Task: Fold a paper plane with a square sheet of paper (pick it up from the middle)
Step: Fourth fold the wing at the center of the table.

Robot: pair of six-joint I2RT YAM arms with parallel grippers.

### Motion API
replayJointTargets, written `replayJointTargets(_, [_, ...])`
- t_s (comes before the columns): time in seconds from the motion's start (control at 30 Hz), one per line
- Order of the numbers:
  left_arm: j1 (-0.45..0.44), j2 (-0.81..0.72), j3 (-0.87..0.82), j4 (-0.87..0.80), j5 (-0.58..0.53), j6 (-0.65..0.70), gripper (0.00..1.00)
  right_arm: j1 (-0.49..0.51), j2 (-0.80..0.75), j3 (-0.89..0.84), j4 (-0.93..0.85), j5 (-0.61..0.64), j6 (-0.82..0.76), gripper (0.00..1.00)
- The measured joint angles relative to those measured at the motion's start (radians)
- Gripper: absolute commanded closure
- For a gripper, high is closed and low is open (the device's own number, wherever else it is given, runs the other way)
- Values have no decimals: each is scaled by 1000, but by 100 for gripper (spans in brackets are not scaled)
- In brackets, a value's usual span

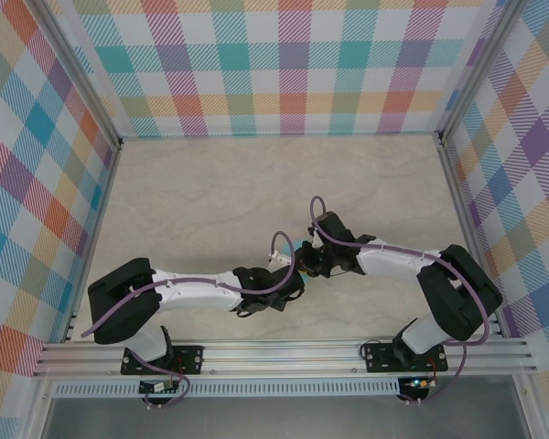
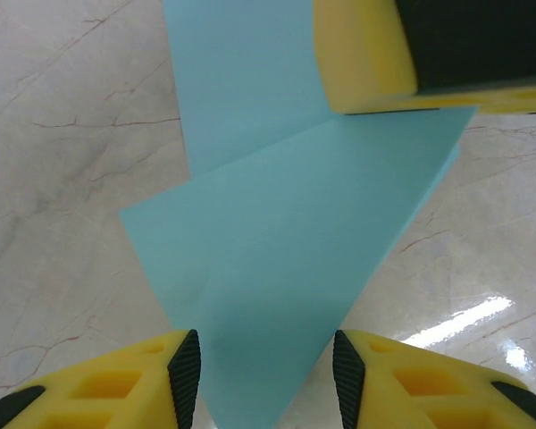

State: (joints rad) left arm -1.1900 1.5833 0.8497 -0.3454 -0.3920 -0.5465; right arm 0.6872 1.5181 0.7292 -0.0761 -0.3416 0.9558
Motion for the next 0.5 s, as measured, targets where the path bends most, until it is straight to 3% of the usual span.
replayJointTargets(0.2, [-28, 6, 0, -23, -53, -19, 66, 0, 5, 5, -2, 0, 0, 82])
replayJointTargets(0.5, [-32, 18, 0, -22, -67, -40, 71, 0, 9, 19, -8, 0, 0, 82])
